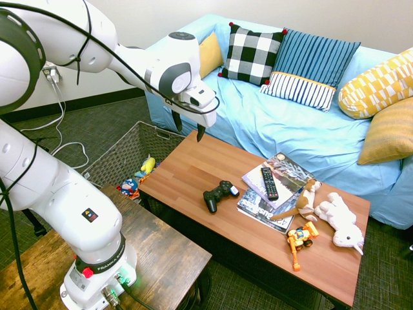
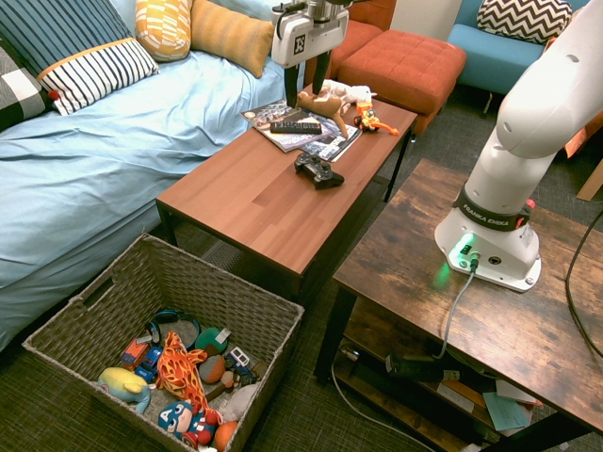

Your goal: Put the gamepad in the basket

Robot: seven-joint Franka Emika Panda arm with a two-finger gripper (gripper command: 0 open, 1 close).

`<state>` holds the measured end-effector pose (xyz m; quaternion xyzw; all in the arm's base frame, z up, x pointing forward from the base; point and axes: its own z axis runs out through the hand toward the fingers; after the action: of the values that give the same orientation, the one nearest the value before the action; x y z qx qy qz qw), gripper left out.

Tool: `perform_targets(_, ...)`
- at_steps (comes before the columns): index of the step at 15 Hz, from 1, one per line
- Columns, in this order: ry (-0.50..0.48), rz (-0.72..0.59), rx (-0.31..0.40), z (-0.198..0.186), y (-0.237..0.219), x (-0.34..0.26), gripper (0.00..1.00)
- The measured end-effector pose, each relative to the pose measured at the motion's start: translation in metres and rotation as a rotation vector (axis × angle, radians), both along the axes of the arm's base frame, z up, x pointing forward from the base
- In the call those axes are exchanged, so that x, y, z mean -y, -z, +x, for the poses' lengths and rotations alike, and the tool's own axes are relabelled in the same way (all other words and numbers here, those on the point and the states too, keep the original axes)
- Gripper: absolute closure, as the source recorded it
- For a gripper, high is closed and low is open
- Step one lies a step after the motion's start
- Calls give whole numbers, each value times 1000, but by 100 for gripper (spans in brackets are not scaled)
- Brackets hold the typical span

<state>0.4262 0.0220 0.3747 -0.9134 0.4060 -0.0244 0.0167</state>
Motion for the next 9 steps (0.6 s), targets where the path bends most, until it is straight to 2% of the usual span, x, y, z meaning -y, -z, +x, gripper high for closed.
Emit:
perform_targets(5, 19, -23, 11, 9, 4, 18, 0)
perform_targets(9, 104, -17, 18, 28, 56, 41, 0)
